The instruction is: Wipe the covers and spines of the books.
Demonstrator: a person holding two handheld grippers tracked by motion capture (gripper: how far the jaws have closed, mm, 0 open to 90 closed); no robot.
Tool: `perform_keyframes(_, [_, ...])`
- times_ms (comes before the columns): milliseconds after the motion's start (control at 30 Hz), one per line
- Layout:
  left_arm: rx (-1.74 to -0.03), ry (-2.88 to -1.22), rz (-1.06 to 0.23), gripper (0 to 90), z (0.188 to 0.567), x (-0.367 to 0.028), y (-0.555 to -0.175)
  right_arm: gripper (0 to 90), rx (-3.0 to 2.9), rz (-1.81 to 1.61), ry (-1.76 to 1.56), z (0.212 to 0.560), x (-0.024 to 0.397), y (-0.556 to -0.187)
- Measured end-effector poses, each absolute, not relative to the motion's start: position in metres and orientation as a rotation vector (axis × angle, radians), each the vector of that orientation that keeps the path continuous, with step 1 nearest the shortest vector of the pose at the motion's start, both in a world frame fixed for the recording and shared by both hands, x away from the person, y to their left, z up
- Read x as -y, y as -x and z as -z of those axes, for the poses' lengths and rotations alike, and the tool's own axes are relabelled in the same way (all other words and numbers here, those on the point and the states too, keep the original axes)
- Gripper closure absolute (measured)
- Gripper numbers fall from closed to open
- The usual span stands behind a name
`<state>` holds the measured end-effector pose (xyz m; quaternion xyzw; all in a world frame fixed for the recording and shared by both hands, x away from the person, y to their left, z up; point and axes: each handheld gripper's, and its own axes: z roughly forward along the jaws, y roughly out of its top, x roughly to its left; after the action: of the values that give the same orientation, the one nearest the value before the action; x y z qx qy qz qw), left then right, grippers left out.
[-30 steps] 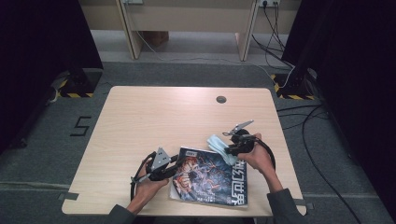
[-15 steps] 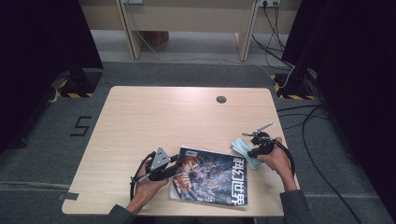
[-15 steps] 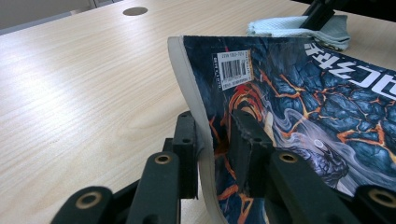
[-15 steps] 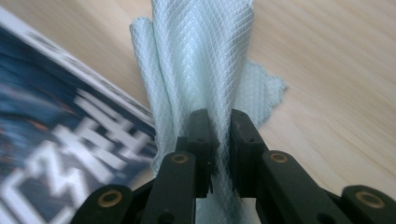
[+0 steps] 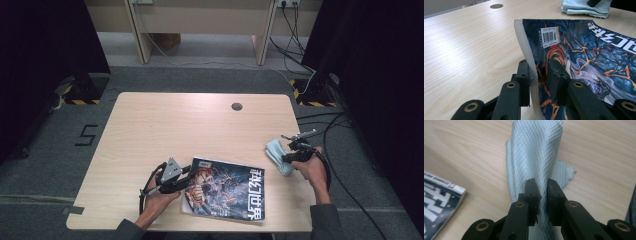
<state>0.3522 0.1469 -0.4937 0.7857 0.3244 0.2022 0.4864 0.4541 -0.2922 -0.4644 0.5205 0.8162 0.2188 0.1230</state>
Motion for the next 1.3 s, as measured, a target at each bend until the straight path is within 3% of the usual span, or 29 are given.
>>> perform_keyframes(333, [-0.791, -1.910, -0.493, 72.1, 0.494, -0.147, -0.352, 75.4, -2.346, -0.617, -1.554, 0.476, 0.294, -0.462])
perform_keyframes(600, [-0.790, -1.911, -0.493, 72.1, 0.494, -0.147, -0.352, 53.9, -2.297, -0.746, -1.504, 0.462, 0.291, -0.458])
perform_keyframes(1000, [-0.783, -1.910, -0.495, 72.2, 0.494, -0.147, -0.352, 37.7, -2.449, -1.056, -1.275, 0.440, 0.234, -0.447])
perform_keyframes(1300, [-0.776, -1.911, -0.497, 72.2, 0.493, -0.147, -0.352, 33.2, -2.552, -1.075, -1.150, 0.443, 0.209, -0.442])
